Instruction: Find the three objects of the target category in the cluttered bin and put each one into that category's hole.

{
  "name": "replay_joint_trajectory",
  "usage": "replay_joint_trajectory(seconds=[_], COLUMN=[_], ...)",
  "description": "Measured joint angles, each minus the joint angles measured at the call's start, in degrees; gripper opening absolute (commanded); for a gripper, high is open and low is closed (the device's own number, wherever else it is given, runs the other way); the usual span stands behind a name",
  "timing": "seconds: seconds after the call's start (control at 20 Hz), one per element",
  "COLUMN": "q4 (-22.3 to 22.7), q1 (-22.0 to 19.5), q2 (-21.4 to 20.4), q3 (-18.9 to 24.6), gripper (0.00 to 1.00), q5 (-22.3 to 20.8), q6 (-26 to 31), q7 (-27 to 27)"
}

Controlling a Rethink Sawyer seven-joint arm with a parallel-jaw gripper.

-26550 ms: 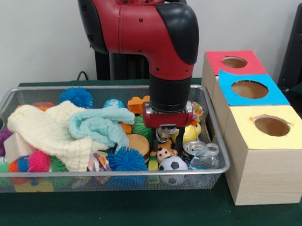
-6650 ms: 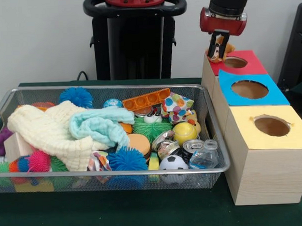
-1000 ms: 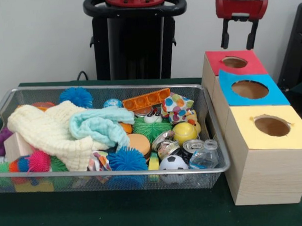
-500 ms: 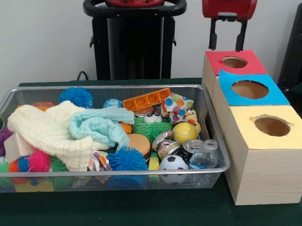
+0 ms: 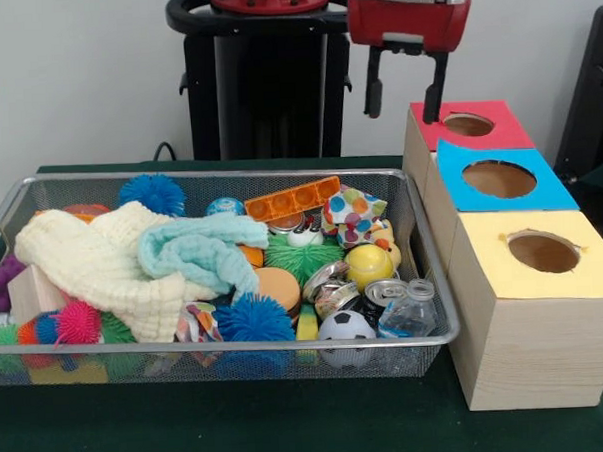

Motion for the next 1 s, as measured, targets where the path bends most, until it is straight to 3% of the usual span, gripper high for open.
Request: replay_joint_trajectory(seconds=[0.55,1.0], q4=[-8.69,-12.59], q1=[-2.57,-4.68], q2=[6.05,12.99], q3=[-0.05,0.02], gripper=[1.0,1.0], q5=[-1.17,-1.19], q6=[0.0,-0.01], q7=[0.0,0.0])
